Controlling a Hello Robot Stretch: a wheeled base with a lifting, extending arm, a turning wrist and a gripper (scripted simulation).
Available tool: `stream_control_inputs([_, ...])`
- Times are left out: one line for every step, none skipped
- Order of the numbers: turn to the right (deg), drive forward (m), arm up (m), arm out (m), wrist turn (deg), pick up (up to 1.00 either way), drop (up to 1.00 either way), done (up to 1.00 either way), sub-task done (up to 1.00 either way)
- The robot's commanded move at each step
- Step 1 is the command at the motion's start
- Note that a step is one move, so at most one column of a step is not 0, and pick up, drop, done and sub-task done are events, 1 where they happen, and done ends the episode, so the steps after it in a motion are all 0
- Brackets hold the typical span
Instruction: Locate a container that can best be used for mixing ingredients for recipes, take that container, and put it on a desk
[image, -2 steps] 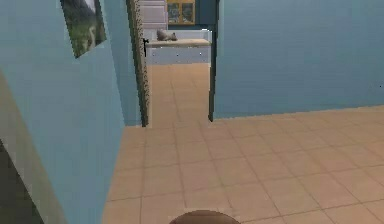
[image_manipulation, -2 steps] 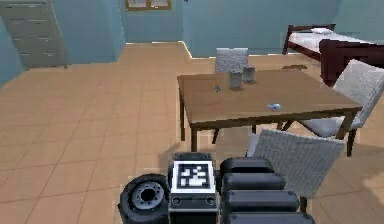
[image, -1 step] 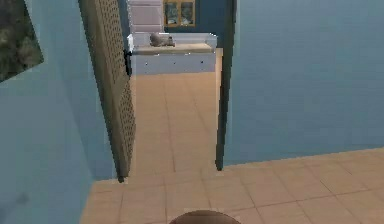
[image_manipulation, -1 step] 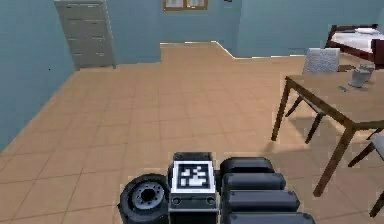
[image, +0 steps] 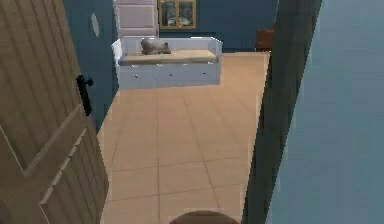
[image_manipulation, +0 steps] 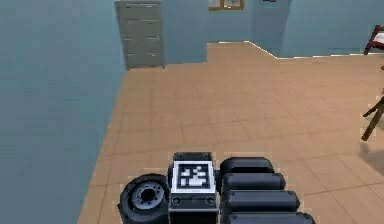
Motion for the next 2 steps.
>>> stream_control_inputs([0.0, 0.85, 0.0, 0.0, 0.0, 0.0, 0.0, 0.0, 0.0])
stream_control_inputs([15.0, 0.0, 0.0, 0.0, 0.0, 0.0, 0.0, 0.0, 0.0])
